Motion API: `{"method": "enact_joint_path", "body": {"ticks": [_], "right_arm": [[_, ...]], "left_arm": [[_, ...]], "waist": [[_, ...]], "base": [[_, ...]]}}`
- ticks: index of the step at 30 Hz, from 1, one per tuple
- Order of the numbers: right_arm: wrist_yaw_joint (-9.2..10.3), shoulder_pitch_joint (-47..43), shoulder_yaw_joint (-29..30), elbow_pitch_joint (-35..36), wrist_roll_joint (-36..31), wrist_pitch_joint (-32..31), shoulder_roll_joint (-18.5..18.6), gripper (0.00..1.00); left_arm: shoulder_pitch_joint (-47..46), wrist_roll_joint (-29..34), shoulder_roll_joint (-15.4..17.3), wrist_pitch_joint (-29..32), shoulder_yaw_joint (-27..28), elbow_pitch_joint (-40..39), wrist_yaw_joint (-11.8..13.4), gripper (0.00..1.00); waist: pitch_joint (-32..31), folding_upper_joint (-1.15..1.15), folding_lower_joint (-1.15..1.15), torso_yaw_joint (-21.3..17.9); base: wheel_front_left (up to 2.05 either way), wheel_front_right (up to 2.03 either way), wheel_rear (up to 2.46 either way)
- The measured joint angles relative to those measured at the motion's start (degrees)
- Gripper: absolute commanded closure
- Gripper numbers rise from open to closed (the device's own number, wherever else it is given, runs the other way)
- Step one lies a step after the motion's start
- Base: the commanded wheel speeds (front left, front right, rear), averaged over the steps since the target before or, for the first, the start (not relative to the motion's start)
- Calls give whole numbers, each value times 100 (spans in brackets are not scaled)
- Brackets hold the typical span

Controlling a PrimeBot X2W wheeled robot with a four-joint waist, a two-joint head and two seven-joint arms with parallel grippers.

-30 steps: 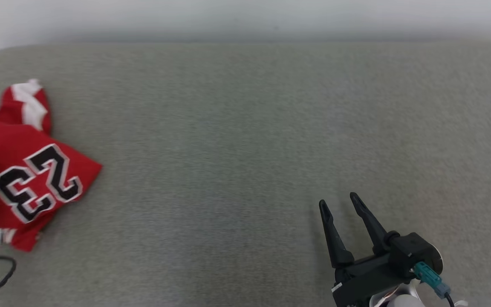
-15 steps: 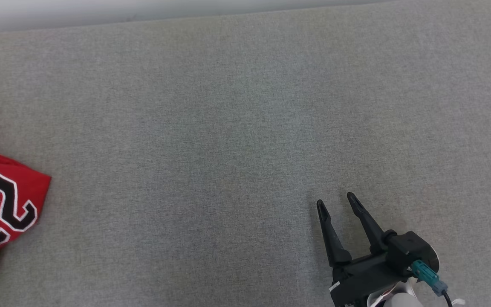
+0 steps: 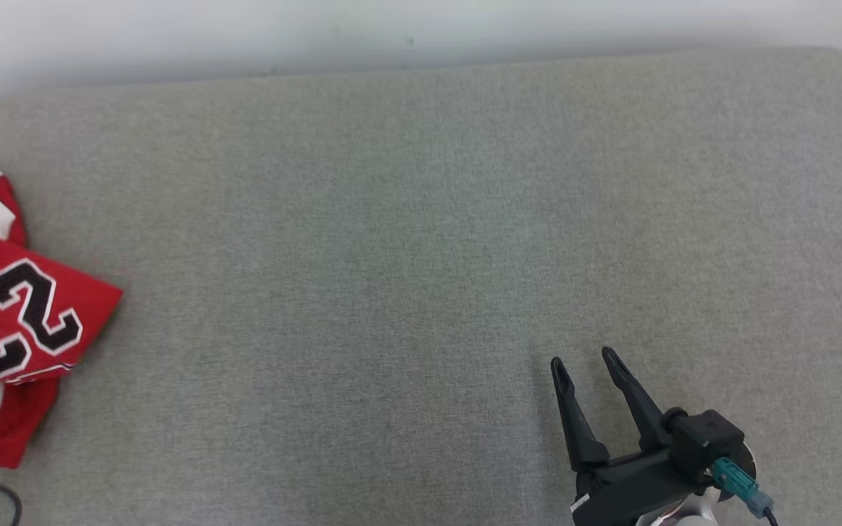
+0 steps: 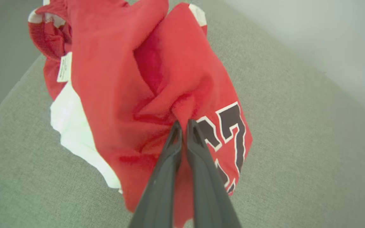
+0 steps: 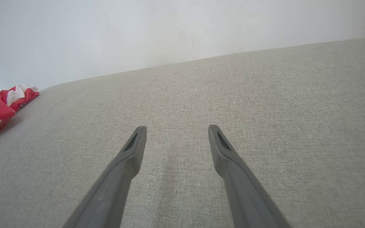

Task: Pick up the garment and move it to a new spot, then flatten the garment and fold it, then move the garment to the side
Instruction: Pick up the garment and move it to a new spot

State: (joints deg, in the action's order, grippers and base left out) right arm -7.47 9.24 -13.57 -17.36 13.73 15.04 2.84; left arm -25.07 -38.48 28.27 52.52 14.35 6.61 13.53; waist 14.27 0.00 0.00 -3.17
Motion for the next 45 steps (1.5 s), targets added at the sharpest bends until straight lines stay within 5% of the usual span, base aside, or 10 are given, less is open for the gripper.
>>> {"method": "enact_joint_path", "body": {"ticks": [11,23,35,45], "right_arm": [[0,-182,52,-49,156,10,-1,0],[0,-531,94,-102,241,11,-1,0],[0,-560,57,-80,281,9,2,0],[0,-498,-10,-78,241,4,2,0]], "left_arm": [[-1198,-459,-227,-212,-298,-366,-542,100],[-2442,-938,-1259,-485,-1133,-708,-960,100],[-1647,-1068,-2382,-1313,-2053,-390,-1303,100],[-558,-677,-2510,-2720,-2621,1290,-1355,100]], "waist": [[-632,-1,0,223],[-1131,-1,0,-205],[-1194,-1,0,-1182],[-1036,-1,1,-1687]], "base": [[0,0,0],[0,0,0],[0,0,0],[0,0,0]]}}
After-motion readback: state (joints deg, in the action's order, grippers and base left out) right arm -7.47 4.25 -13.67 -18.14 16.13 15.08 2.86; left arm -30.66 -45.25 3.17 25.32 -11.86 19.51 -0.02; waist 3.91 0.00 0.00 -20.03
